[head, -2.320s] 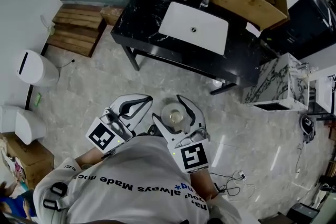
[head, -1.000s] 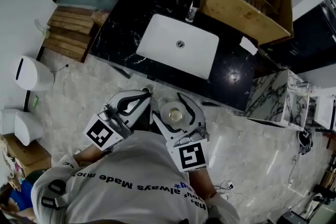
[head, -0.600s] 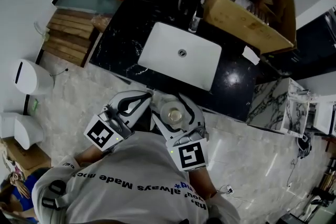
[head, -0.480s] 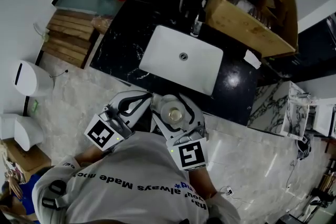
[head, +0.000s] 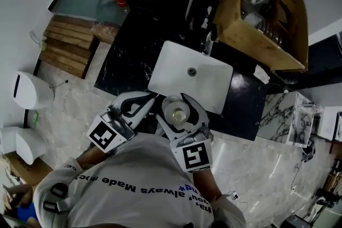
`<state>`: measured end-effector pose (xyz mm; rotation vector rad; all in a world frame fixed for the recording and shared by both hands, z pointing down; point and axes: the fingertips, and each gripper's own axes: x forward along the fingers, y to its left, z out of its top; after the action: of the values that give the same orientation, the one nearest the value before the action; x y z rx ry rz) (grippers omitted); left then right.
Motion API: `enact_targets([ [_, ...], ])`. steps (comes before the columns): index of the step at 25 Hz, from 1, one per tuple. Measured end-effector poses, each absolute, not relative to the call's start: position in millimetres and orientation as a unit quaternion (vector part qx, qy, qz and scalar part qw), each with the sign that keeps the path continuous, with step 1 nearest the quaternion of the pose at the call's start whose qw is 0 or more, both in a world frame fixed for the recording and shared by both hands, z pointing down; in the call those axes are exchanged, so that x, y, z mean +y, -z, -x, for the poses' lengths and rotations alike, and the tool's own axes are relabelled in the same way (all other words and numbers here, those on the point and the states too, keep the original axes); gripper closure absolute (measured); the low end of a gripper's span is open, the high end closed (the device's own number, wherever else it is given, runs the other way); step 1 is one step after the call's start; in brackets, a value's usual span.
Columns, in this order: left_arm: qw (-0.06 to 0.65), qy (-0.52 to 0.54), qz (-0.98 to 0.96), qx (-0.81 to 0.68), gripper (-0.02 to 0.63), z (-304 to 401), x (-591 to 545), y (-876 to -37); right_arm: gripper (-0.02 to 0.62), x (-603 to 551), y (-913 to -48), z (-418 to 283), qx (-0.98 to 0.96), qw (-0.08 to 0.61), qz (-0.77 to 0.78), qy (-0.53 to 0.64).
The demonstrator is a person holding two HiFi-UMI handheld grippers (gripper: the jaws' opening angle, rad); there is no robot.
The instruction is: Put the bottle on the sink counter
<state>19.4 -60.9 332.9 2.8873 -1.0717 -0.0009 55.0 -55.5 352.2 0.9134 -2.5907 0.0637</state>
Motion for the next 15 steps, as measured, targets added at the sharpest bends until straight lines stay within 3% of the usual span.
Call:
enact_targets([
  [15,0.029,0.001,-0.943,-0.331,0.604,42,-139,-335,0.259,-134,-350,9,-0.919,0.202,-0.338,-0.016],
])
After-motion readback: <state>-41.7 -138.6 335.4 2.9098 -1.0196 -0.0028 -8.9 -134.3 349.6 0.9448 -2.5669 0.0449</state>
